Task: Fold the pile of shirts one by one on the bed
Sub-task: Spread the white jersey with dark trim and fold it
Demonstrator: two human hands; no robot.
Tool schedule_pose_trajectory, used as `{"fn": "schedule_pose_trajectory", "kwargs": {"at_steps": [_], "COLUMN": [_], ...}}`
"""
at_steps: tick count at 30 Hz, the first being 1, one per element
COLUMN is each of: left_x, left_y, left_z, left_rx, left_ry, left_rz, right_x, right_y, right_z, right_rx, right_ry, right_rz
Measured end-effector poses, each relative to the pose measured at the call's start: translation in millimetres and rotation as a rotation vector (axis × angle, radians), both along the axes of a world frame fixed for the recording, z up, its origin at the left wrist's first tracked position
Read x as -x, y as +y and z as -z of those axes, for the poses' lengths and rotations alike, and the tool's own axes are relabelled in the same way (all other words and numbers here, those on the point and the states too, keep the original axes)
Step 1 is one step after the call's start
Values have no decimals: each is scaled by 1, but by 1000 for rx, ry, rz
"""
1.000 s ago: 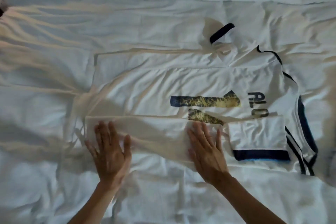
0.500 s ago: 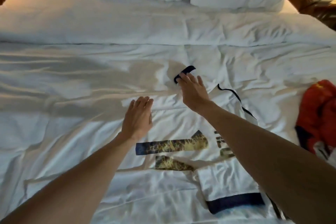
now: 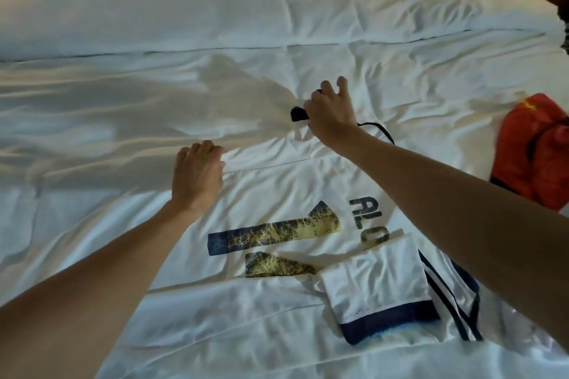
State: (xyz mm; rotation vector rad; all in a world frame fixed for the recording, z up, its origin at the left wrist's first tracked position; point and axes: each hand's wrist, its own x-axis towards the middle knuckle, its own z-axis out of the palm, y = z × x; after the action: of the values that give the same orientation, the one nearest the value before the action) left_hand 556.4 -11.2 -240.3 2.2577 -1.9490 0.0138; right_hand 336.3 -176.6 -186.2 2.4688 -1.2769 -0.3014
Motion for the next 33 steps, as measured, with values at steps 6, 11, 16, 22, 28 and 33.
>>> {"fn": "schedule_pose_trajectory", "kwargs": {"at_steps": [6,11,16,22,28,33], "left_x": [21,44,54,74,130,157], "left_y": [59,114,112,103,96,90], "left_z": [-9,14,23,18,17,28], "left_rx": [287,181,120,171,135,-85], "left_ry": [115,83,90,110,201,236], "left_rz": [-23,21,24,208,204,223], "right_x": [97,132,135,138,130,133], "right_y": [75,177,204,195,214,134], "right_z": [-13,17,30,14,-34,-49], "right_rx": [155,-46,-127,-204,-835,-379], "right_ry": [-514,-445,-369,-522,-436,-746], "right_rz": [32,222,52,232,558,829]}}
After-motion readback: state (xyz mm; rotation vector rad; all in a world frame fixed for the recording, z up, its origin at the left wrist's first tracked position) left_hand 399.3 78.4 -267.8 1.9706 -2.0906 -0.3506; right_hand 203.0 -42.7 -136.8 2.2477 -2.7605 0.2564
